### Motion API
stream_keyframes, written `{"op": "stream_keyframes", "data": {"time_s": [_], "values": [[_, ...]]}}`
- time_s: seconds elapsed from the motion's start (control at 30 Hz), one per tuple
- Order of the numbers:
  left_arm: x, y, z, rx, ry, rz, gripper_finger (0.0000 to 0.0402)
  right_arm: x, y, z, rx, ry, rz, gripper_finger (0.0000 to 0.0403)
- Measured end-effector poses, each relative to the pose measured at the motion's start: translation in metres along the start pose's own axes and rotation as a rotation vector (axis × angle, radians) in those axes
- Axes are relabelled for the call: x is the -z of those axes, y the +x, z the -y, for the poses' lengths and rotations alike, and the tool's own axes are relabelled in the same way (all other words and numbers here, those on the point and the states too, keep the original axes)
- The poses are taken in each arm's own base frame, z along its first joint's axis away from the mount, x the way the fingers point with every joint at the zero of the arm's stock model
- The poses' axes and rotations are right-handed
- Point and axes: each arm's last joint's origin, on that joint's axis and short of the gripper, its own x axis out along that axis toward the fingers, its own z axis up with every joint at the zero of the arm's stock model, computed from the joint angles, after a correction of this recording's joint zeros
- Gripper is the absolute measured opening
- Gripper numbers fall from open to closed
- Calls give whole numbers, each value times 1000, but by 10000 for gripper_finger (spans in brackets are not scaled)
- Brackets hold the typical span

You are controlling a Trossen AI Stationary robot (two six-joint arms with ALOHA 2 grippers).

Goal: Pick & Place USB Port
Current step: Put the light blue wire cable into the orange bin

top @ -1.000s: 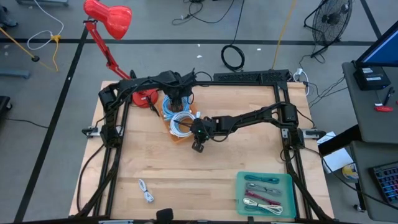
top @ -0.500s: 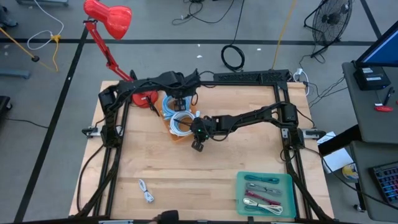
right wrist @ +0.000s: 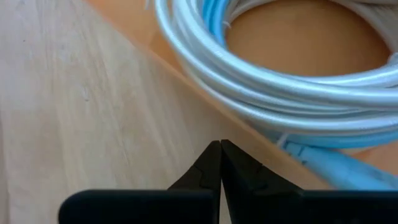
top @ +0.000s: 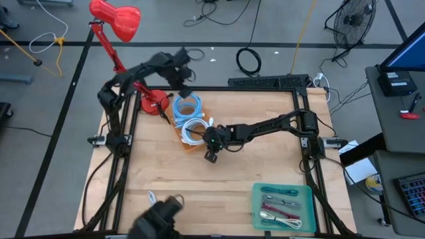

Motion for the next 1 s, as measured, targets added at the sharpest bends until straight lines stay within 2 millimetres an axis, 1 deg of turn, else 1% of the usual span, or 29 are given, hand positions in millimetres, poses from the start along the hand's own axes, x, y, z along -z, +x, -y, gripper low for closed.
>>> {"op": "stream_keyframes", "data": {"time_s": [0.03,0.1,0.2,0.3,0.43,0.57,0.7,0.9,1.0], "values": [[2,-2,-10,21,-37,9,266,0,0,-1,-2,-2,1,0],[4,-4,-23,25,-79,15,266,1,0,-3,-7,-4,3,0],[6,-4,-27,41,-87,6,266,1,0,-4,-9,-1,4,0],[7,-3,-20,59,-54,-15,266,0,0,-5,-11,-1,10,0],[1,0,0,45,29,-1,266,0,0,-5,-11,-1,11,0],[-5,2,15,-32,80,17,266,0,0,-5,-11,-1,11,0],[-6,3,18,-177,118,4,266,1,0,-6,-13,0,10,0],[-3,2,15,-173,148,-30,266,1,0,-7,-15,2,9,0],[-2,2,13,-198,160,-44,266,1,0,-7,-14,2,9,0]]}}
